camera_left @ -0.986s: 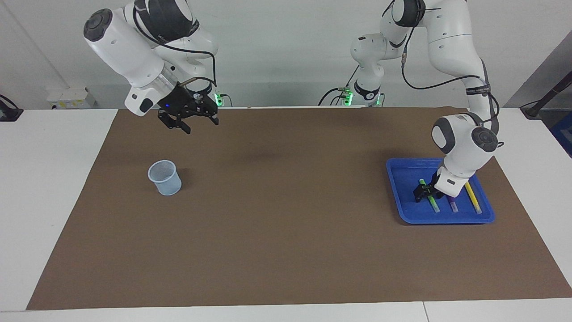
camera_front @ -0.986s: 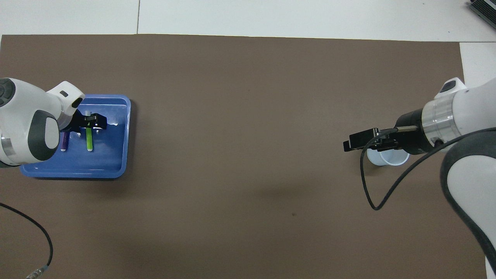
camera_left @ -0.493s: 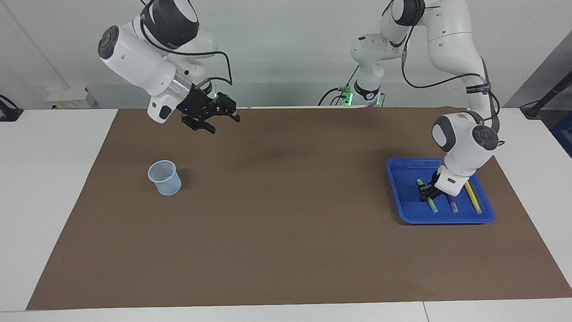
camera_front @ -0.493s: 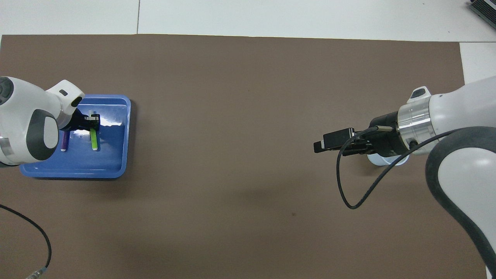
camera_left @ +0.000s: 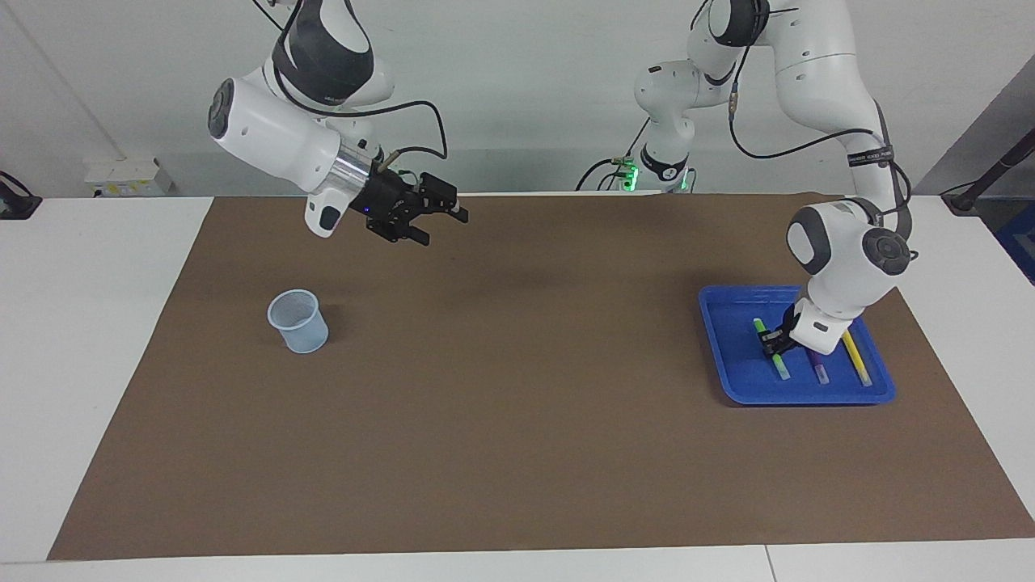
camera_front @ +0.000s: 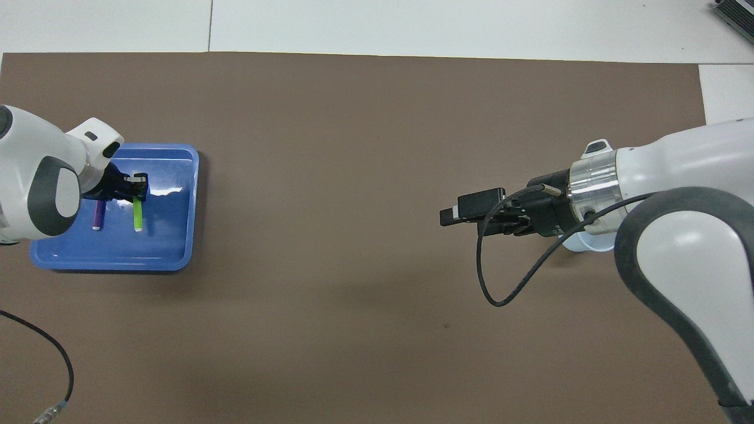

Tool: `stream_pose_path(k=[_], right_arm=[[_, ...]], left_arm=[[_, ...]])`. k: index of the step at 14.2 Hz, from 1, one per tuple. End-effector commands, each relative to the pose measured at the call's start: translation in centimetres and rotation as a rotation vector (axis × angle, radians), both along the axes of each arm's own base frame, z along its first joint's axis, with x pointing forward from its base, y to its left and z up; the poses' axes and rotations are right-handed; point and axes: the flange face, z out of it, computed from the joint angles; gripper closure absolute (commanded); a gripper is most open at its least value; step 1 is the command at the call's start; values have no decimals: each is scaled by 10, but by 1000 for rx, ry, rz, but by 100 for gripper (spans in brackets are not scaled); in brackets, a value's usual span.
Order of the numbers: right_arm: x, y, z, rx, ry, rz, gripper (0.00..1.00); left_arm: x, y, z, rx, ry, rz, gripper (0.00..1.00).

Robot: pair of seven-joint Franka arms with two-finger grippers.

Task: Transfer and insert pens with both arms
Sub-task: 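Lift the green pen with the left gripper while the right gripper approaches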

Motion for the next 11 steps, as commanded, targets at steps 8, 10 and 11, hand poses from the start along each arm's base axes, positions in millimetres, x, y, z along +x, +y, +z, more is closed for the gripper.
stream_pose_path(k=[8, 10, 11], right_arm=[[11, 43, -29, 119, 26, -68, 0], [14, 51, -35, 135, 23, -89, 0], [13, 60, -36, 148, 20, -97, 0]], left_arm=[[4, -17, 101, -135, 59, 392, 100], [-5, -37, 118, -154, 87, 428, 100], [-9, -50, 122, -157, 107, 443, 100]])
